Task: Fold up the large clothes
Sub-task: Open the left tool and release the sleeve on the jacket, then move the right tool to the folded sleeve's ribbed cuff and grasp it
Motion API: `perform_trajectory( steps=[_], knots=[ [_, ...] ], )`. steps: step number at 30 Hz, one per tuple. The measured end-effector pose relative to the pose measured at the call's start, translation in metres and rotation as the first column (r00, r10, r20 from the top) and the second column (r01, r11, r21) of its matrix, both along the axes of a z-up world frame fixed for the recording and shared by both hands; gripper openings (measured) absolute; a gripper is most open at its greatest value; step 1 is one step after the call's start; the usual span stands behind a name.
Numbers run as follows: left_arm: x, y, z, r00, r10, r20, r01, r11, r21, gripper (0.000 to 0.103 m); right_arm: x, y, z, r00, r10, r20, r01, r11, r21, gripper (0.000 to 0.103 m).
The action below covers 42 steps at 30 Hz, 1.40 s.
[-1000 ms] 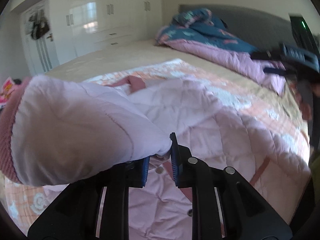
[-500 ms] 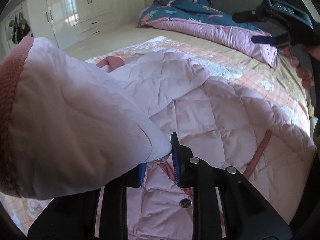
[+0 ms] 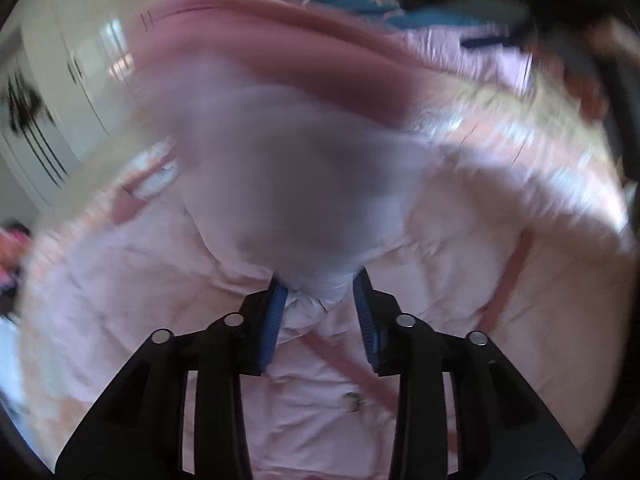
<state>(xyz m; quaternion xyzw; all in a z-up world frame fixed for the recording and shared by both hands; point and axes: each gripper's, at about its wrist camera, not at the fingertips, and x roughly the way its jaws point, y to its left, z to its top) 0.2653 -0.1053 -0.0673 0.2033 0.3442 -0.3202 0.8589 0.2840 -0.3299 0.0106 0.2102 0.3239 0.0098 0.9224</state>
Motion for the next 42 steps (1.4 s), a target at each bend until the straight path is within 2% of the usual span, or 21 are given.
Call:
perform_trajectory(
  steps=[2,5,9,15,19,25,29,33,38,42],
  knots=[
    [0.003,0.005,0.007,1.0,-0.002,-0.03,0.0,0.998,-0.058,0.035,-0.001,-0.002,0.001,1.0,-0.003,0.006,0.003,1.0,0.0,0.098],
    [0.007,0.011,0.015,0.997,-0.006,-0.082,-0.004,0.992,-0.13,0.04,-0.001,-0.003,0.002,1.0,-0.001,0.003,0.001,1.0,0.007,0.098],
    [0.008,0.018,0.027,0.994,-0.009,-0.112,-0.013,0.981,-0.192,0.06,-0.002,0.0,0.002,1.0,0.007,-0.001,-0.007,1.0,0.01,0.098],
    [0.012,0.025,0.036,0.993,0.064,-0.103,-0.081,0.981,-0.175,0.084,0.0,0.016,-0.001,0.998,0.056,-0.028,-0.056,0.998,0.001,0.098],
    [0.017,0.034,0.041,0.988,0.122,-0.097,-0.138,0.975,-0.175,0.094,0.001,0.025,-0.002,0.996,0.083,-0.035,-0.083,0.997,-0.006,0.098],
    [0.029,0.052,0.044,0.972,0.219,-0.085,-0.23,0.962,-0.145,0.094,0.006,0.039,-0.012,0.988,0.134,-0.082,-0.135,0.991,-0.006,0.098],
    [0.042,0.069,0.041,0.947,0.315,-0.067,-0.321,0.941,-0.106,0.094,0.011,0.053,-0.025,0.978,0.168,-0.126,-0.171,0.985,-0.011,0.098],
    [0.054,0.089,0.037,0.923,0.375,-0.087,-0.383,0.917,-0.107,0.094,0.018,0.067,-0.043,0.963,0.205,-0.177,-0.208,0.978,0.001,0.098],
    [0.069,0.119,0.035,0.885,0.453,-0.112,-0.464,0.879,-0.113,0.094,0.024,0.087,-0.068,0.938,0.24,-0.248,-0.247,0.969,0.002,0.098],
    [0.079,0.149,0.038,0.842,0.528,-0.114,-0.54,0.831,-0.136,0.094,0.028,0.095,-0.084,0.927,0.246,-0.283,-0.255,0.967,0.008,0.098]
  ],
)
